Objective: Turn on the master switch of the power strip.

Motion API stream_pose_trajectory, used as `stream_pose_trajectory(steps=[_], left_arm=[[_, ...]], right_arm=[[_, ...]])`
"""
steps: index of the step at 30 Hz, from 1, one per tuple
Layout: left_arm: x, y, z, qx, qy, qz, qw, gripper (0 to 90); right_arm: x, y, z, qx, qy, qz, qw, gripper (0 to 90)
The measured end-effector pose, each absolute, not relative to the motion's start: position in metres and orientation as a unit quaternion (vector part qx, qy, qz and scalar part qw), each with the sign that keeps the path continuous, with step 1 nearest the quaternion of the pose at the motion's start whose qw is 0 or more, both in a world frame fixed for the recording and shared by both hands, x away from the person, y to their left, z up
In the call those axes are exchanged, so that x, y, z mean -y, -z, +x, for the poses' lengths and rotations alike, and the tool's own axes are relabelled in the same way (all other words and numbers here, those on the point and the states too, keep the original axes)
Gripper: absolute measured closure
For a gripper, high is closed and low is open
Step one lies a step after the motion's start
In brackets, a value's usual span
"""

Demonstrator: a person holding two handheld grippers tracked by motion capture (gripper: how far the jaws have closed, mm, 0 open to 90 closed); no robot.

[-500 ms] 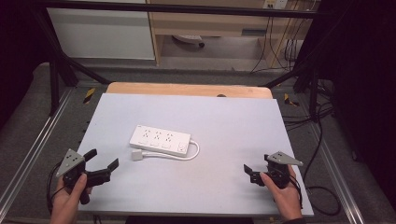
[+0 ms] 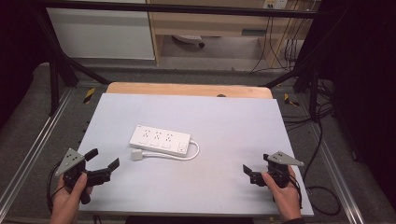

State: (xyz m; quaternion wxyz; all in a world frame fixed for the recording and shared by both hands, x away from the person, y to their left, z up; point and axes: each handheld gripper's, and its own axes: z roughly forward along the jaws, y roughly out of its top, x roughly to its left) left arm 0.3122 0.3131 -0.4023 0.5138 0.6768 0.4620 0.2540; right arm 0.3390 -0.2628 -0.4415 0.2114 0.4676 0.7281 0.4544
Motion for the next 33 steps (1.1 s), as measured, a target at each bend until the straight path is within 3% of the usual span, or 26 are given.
stream_pose_trajectory(steps=[15,33], left_arm=[[-0.304,0.389,0.316,-0.449,-0.252,0.674,0.529,4.8],[-0.272,0.373,0.336,-0.425,-0.24,0.69,0.535,4.8]], right_arm=[[0.26,0.44,0.336,-0.723,-0.464,0.453,0.241,5.4],[0.261,0.44,0.337,-0.719,-0.47,0.459,0.228,5.2]])
